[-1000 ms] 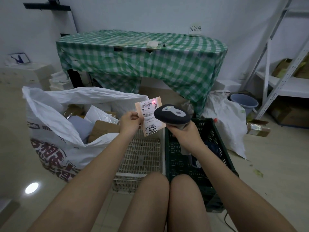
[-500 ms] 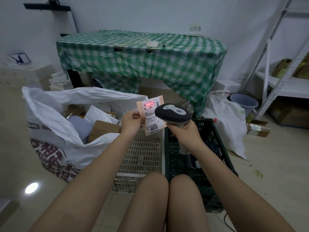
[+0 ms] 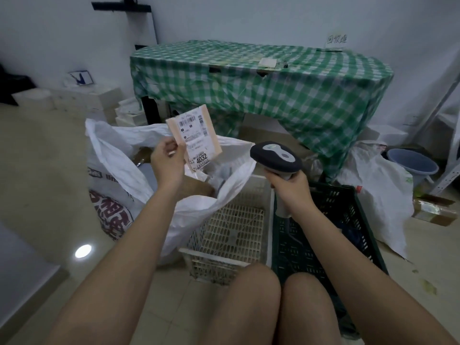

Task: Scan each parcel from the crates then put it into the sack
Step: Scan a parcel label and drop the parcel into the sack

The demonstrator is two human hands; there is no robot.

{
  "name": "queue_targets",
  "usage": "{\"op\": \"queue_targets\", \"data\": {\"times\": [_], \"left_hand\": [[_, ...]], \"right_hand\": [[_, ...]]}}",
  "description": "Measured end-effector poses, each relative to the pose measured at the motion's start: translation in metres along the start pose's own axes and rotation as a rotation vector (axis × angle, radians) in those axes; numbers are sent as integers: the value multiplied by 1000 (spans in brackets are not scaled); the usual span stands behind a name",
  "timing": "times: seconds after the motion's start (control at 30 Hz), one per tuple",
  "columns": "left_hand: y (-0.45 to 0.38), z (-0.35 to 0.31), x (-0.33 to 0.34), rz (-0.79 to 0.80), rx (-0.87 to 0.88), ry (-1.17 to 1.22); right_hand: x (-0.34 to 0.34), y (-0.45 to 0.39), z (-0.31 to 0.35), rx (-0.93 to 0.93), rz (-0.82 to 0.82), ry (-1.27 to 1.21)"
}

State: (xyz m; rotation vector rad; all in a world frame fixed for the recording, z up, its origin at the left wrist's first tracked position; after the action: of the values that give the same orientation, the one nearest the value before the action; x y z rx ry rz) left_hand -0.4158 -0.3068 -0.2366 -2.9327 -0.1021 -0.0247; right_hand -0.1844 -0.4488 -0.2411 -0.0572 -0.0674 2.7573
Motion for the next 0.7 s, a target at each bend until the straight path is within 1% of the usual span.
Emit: {"op": "queue_targets", "data": {"times": [0.1, 0.17, 0.2, 0.23, 0.27, 0.3, 0.33, 0.37, 0.47, 0.53, 0.6, 0.7], "left_hand": [[-21, -6, -26, -87, 126, -144], [-37, -4, -30, -92, 238, -367], [-47, 3, -29, -41, 255, -536], [-58, 15, -26, 69, 219, -725], [-64, 33, -22, 223, 129, -885], [-69, 50, -18, 375, 4, -985], [-69, 64, -16, 477, -97, -1009], [-70, 72, -12, 497, -125, -980], [-62, 61, 9, 440, 20, -808], [-48, 44, 29, 441, 53, -655], [-27, 29, 50, 471, 70, -521], [8, 19, 92, 577, 89, -414]], "right_hand": [[15, -16, -10, 46, -5, -8], [20, -22, -17, 75, -10, -18], [21, -25, -22, 89, -11, -16], [22, -27, -26, 104, -9, -14], [20, -25, -30, 119, -14, -15], [18, -27, -33, 126, -14, -16], [15, -28, -35, 125, -18, -17], [10, -29, -38, 124, -24, -17], [-7, -34, -43, 127, -24, -12], [-21, -34, -47, 137, -22, 5], [-37, -33, -53, 162, -38, 15], [-65, -29, -61, 202, -87, -18]]}}
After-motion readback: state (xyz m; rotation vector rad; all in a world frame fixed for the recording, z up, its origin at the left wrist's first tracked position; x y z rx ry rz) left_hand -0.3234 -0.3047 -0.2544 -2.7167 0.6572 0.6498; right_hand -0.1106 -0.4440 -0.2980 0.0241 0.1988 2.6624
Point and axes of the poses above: each hand's wrist, its own y-axis away from the middle knuckle, its own x-axis out of the palm, z = x × y, the point moved 3 cm from there along -y, towards the middle knuckle, and after that the axes turned 10 degrees about z, right-handed, at the moved point
